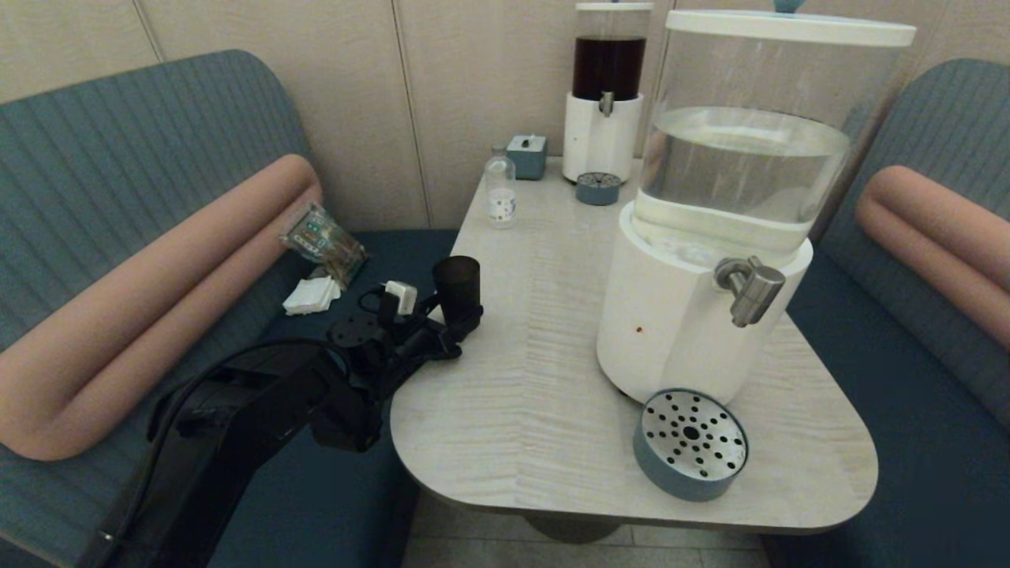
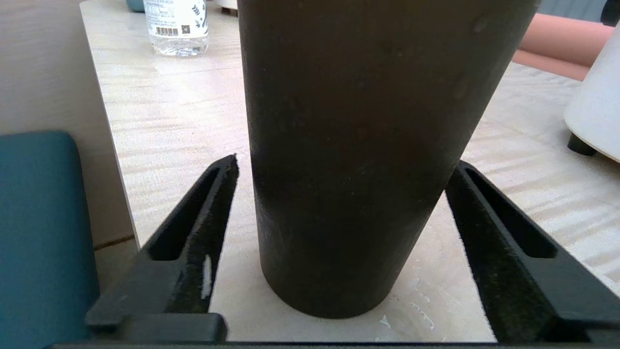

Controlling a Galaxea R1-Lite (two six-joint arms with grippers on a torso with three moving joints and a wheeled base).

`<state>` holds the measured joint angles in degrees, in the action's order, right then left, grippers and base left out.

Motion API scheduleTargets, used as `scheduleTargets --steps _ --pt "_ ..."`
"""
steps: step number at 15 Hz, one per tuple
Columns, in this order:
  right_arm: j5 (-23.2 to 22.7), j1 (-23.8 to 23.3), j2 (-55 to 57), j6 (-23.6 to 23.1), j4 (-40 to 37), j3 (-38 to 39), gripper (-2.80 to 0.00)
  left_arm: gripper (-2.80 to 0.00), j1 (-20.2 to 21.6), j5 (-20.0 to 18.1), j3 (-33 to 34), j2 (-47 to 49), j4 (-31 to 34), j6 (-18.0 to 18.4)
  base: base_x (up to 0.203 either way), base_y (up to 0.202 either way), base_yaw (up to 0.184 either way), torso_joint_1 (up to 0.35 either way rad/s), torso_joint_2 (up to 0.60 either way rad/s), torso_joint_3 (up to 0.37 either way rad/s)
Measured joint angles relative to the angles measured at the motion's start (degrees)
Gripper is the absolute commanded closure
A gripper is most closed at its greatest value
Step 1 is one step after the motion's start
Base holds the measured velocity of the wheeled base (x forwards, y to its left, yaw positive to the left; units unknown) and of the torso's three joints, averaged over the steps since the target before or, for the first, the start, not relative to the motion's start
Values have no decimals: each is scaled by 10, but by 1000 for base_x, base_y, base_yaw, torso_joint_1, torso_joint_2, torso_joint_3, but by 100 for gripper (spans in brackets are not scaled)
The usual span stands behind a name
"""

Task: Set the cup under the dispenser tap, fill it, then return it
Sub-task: Place the cup next to the water dispenser

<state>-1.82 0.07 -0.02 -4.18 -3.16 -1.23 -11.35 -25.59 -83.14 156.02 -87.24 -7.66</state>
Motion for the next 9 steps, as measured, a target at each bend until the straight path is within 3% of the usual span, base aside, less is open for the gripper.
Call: scheduleTargets --steps 4,9 --pt "0 0 0 0 0 0 0 -280 0 -1 39 -16 0 5 0 0 0 0 0 0" --pt "0 0 0 0 0 0 0 -280 0 -1 182 -81 0 18 0 0 0 0 0 0"
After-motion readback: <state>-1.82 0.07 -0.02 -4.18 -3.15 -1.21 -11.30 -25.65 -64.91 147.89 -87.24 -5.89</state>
